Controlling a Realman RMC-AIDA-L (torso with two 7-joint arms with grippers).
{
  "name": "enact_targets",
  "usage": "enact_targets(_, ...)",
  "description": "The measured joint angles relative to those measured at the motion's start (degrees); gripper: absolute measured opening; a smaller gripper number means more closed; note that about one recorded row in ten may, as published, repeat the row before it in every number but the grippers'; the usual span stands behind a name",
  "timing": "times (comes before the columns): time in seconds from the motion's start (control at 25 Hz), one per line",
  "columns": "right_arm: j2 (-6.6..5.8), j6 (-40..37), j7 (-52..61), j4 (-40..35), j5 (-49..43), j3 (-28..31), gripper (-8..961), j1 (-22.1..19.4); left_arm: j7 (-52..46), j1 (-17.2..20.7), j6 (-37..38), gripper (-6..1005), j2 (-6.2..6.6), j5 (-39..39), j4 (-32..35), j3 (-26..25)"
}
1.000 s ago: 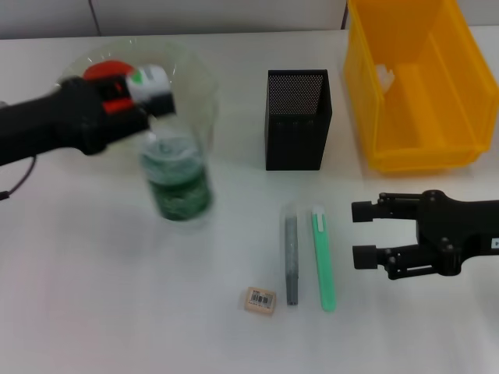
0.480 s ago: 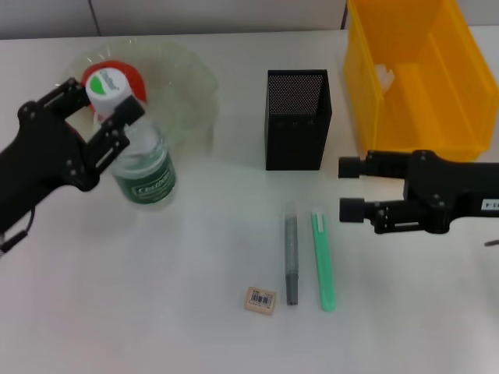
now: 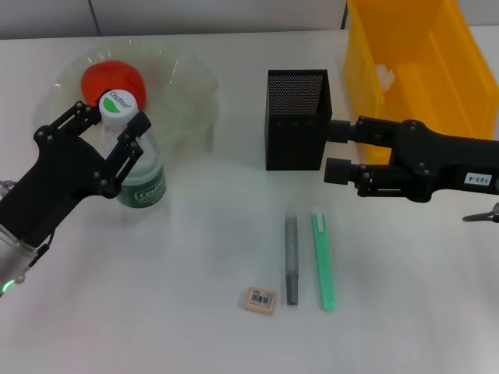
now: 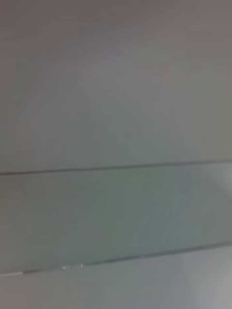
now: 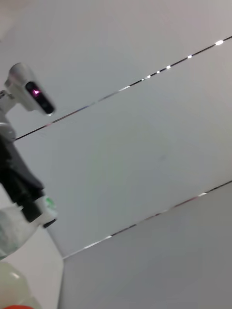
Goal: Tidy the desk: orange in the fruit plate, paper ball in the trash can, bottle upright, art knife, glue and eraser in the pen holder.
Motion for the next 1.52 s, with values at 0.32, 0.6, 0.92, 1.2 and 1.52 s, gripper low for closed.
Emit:
enact_targets(0.32,-0.12,-0.4,-2.3,1.7,0.9,0.2,814,-0.1,-0.3,-0.2,-2.6,465,0.0,-0.1,-1.1,-1.5)
enact_targets(0.6,-0.23,-0.3,-2.3,1.7,0.9,0.4,811,-0.2,-3.8,1.3,7.2,751,0.56,-0.1,0.0,-5.3)
enact_targets(0.92,-0.68,-1.7,1.4,-5.9,-1.0,-0.7,809,0.4,-32.1,5.0,17.7,844,3.1,6.5,21.6,0.0)
enact_targets(1.2,-1.38,-5.4,33.3,-41.0,-20.5,-13.0,807,3.9,-40.4,4.0,15.7,844,7.55,18.2,26.2,9.8)
enact_targets(1.52,-0.08,-9.2,62.2,-48.5,-47.0,-28.8,804,16.8,-41.6,3.9,11.9,844,6.15,20.2,26.1,10.3)
